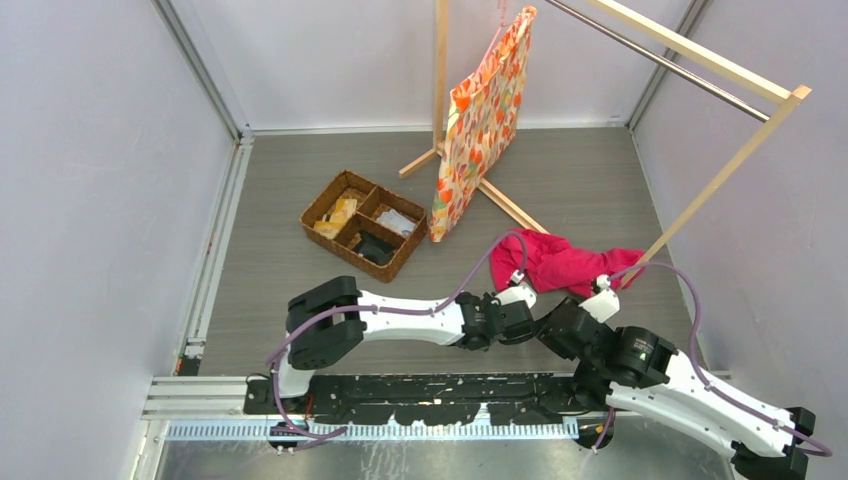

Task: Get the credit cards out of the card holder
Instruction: Open the card holder at the center of the board.

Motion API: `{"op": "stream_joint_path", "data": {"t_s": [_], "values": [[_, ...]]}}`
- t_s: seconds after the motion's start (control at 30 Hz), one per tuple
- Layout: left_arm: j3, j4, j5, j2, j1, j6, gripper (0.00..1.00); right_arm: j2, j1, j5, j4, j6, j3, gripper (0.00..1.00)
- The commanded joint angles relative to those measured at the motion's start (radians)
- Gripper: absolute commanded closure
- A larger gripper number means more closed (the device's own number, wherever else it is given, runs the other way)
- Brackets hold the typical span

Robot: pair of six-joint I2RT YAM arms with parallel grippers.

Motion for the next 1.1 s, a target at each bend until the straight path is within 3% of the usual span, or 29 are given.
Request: {"op": "stream_joint_path", "data": {"t_s": [0.0,0.1,0.27,0.5,0.73,0.87,1.07], "values": [[-0.004,-0.005,-0.077,-0.064,0.004,0.011,0.87,0.012,0.006,0.041,0.066,-0.004,0.030,0.63],[-0.007,-0.023,-0.054,-0.118,0.031,0.007,0.99,0.035,0.005,0.021,0.107,-0.015,0.022,0.63],[-0.077,0.004,0.084,-0.265,0.105,-0.015,0.99,0.128,0.005,-0.017,0.226,-0.066,0.030,0.63],[-0.268,0.098,0.436,-0.495,0.284,-0.116,0.99,0.266,0.005,-0.079,0.470,-0.227,0.081,0.64],[-0.487,0.238,0.716,-0.607,0.506,-0.249,0.99,0.611,0.005,-0.205,0.680,-0.340,0.169,0.65],[-0.534,0.182,0.666,-0.635,0.524,-0.255,0.99,0.758,0.000,-0.253,0.793,-0.383,0.211,0.67],[-0.577,0.090,0.577,-0.678,0.525,-0.258,0.99,0.993,-0.013,-0.295,0.809,-0.401,0.328,0.75]]}}
